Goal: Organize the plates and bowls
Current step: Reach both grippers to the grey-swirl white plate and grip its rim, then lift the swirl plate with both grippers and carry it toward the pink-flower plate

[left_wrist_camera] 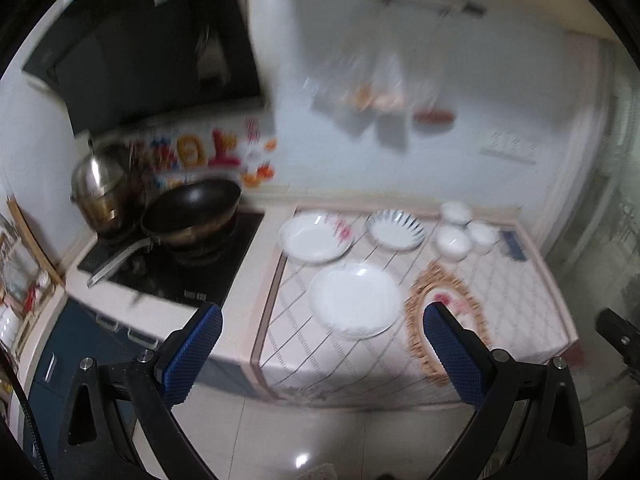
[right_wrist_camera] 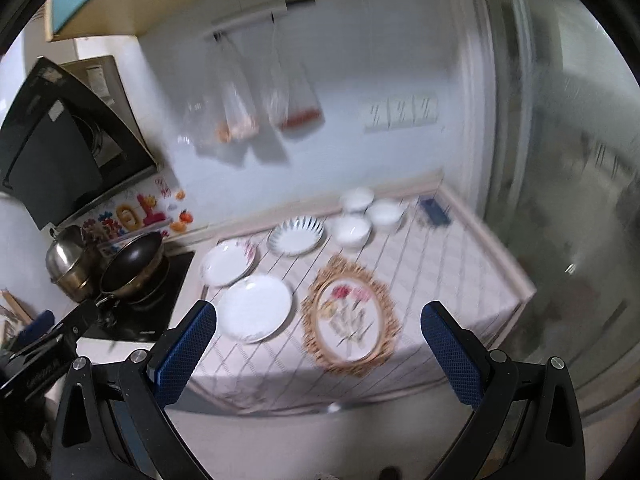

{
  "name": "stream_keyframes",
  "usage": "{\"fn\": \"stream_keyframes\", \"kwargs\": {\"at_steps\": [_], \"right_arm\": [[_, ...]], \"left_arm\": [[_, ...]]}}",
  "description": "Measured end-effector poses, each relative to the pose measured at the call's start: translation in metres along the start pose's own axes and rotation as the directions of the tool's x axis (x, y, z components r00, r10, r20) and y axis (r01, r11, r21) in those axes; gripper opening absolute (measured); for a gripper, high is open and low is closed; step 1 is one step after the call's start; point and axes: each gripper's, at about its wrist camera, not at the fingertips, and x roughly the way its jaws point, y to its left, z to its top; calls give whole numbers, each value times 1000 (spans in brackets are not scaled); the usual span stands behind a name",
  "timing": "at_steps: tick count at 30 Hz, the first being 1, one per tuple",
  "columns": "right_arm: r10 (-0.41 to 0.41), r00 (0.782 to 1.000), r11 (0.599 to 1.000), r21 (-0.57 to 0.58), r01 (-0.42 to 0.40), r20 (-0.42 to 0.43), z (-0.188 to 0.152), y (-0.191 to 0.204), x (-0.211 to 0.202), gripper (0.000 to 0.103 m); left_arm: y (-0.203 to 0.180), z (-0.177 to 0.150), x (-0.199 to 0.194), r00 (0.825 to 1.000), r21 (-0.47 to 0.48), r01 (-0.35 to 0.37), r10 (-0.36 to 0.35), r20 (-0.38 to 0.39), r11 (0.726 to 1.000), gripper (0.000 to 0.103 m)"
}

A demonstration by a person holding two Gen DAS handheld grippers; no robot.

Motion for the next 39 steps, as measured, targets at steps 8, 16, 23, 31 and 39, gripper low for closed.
{"fn": "stream_keyframes", "kwargs": {"at_steps": [8, 16, 23, 31, 39], "right_arm": [[133, 962, 990, 70, -119, -237, -15, 0, 168, 103], [272, 844, 962, 149, -228, -463, -23, -1, 366, 91], [305, 736, 952, 167, -258, -604, -31, 3, 494, 63], [392, 644, 918, 237, -317, -657, -38, 13, 559, 21], [389, 625, 918, 229, -324, -676, -42, 18, 570, 9]], "left_arm": [[36, -7, 158, 958, -94, 13, -39, -286, 996, 102], [27, -18, 294, 899, -129, 27, -81, -430, 991, 71], [23, -20, 383, 831, -139, 10, -86, -550, 990, 50], [31, -23, 416, 791, -179, 31, -134, -597, 983, 31], [33, -22, 409, 801, -196, 25, -137, -583, 980, 26]]}}
